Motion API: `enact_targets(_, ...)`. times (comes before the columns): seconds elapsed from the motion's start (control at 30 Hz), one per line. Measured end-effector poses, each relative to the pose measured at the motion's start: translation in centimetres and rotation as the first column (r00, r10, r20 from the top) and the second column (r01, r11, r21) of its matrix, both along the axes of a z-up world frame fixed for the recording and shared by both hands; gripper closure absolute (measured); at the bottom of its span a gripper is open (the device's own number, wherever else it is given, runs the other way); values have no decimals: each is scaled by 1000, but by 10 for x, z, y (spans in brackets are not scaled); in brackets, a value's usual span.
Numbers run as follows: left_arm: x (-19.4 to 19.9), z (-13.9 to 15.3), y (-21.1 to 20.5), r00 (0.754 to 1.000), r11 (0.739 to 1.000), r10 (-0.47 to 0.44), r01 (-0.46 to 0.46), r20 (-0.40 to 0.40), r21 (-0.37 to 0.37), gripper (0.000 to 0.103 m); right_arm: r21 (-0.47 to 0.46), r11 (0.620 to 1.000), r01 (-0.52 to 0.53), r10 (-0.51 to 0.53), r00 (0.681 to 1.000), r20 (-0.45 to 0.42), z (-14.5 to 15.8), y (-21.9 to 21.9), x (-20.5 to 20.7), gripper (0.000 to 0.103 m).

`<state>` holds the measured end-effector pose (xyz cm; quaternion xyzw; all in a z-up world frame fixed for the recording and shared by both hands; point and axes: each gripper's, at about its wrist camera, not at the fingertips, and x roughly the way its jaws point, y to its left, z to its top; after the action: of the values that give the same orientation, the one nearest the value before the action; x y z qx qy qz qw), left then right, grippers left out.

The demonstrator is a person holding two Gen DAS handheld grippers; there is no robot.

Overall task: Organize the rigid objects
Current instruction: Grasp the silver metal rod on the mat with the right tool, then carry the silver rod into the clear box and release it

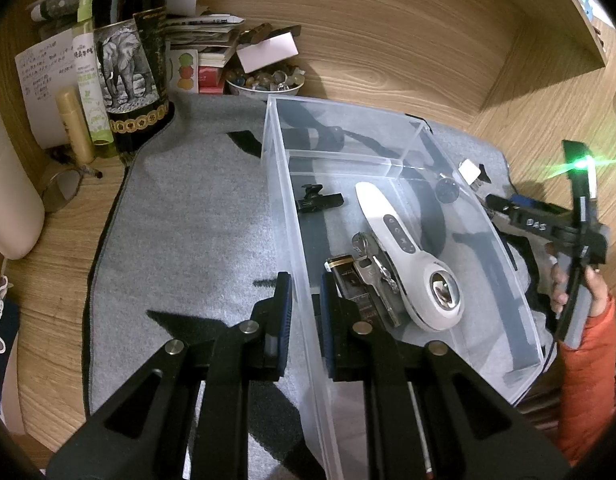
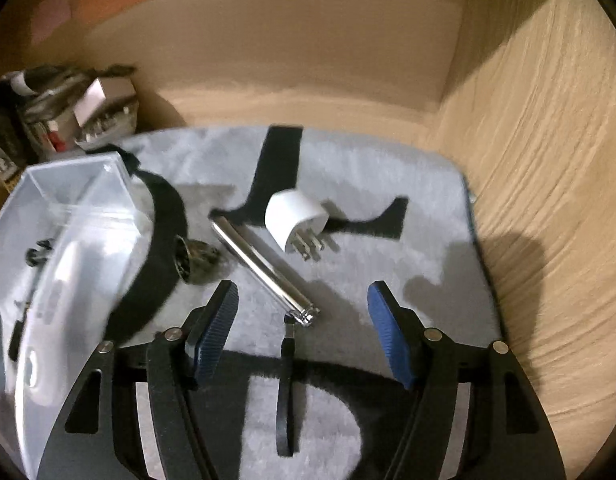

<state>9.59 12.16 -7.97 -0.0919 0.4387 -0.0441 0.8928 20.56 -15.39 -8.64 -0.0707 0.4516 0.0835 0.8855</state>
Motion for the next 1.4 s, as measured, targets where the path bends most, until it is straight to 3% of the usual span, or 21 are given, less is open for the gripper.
enact_targets(0.2,-1,0,-2,1000,1000,-1,1,0,8,91,-5,1000,11,-11,998,-68,-22,3,15,40)
enact_targets(0.4,-1,0,-3,1000,1000,0,0,1,7,91,-8,999,-36,36,996,-76,-26,18,21,42)
enact_targets(0.53,-1,0,-2,1000,1000,-1,1,1,8,91,1,998,-68,68,993,-94,-27,25,24,58)
enact_targets(0.6,-1,0,-3,1000,1000,-1,1,2,10,91,14,997,-81,82,992,-100,-27,26,24,76)
enact_targets(0.7,-1,-1,-3,1000,1000,-3,3,1,7,91,31,995,-90,92,990,-109,-27,27,24,88)
enact_targets(0.97,0,-2,-2,1000,1000,-3,3,-8,2,91,61,994,-93,98,992,-85,-21,29,7,89)
enact_targets(1.4,1,-3,-2,1000,1000,-3,3,-8,1,91,116,979,-166,156,984,84,42,40,-24,89)
